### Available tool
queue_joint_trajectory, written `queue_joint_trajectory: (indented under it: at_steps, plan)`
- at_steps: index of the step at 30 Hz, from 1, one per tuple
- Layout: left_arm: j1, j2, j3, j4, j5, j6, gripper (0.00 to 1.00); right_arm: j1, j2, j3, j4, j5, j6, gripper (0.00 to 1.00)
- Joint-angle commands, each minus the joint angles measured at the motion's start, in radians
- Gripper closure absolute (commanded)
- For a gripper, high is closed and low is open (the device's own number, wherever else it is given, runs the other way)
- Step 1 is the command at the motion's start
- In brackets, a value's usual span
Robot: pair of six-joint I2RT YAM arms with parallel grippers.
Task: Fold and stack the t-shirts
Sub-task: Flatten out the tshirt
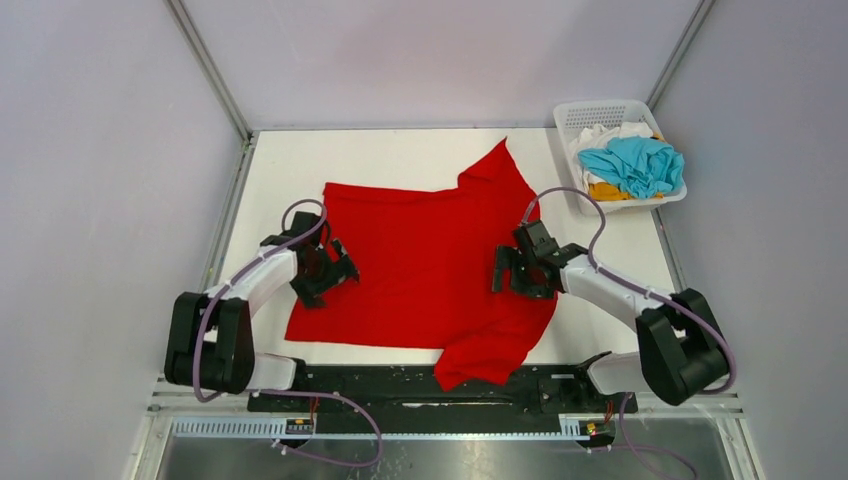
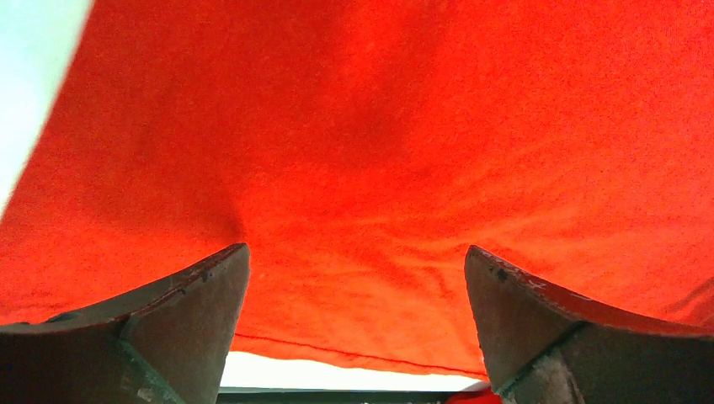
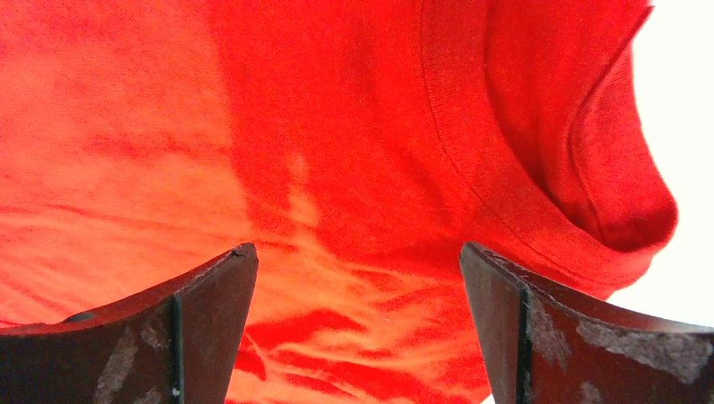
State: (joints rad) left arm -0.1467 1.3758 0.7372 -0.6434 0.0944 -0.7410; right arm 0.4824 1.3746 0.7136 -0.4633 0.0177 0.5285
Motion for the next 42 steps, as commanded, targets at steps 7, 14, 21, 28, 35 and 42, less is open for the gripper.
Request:
queue_joint_trajectory:
  at_steps: [7, 14, 21, 28, 35, 42]
  plan:
    - [-0.001, -0.071, 0.138, -0.074, -0.080, -0.002, 0.01, -0.053, -0.016, 0.227, -0.008, 0.162, -0.080, 0.00]
    - [0.000, 0.091, 0.339, 0.005, 0.006, 0.003, 0.01, -0.207, 0.177, 0.317, 0.061, 0.081, -0.076, 0.01]
    - [-0.001, 0.311, 0.492, 0.044, 0.080, 0.000, 0.01, -0.210, 0.337, 0.394, 0.051, 0.018, -0.076, 0.01]
    - [-0.001, 0.399, 0.514, 0.058, 0.089, -0.007, 0.01, -0.208, 0.438, 0.434, 0.040, -0.041, -0.049, 0.02]
    - [0.001, 0.422, 0.521, 0.049, 0.069, 0.001, 0.01, -0.209, 0.444, 0.459, -0.035, -0.025, -0.016, 0.03]
    - [0.014, 0.416, 0.484, 0.070, 0.084, -0.003, 0.01, -0.211, 0.351, 0.442, -0.123, 0.276, -0.045, 0.01]
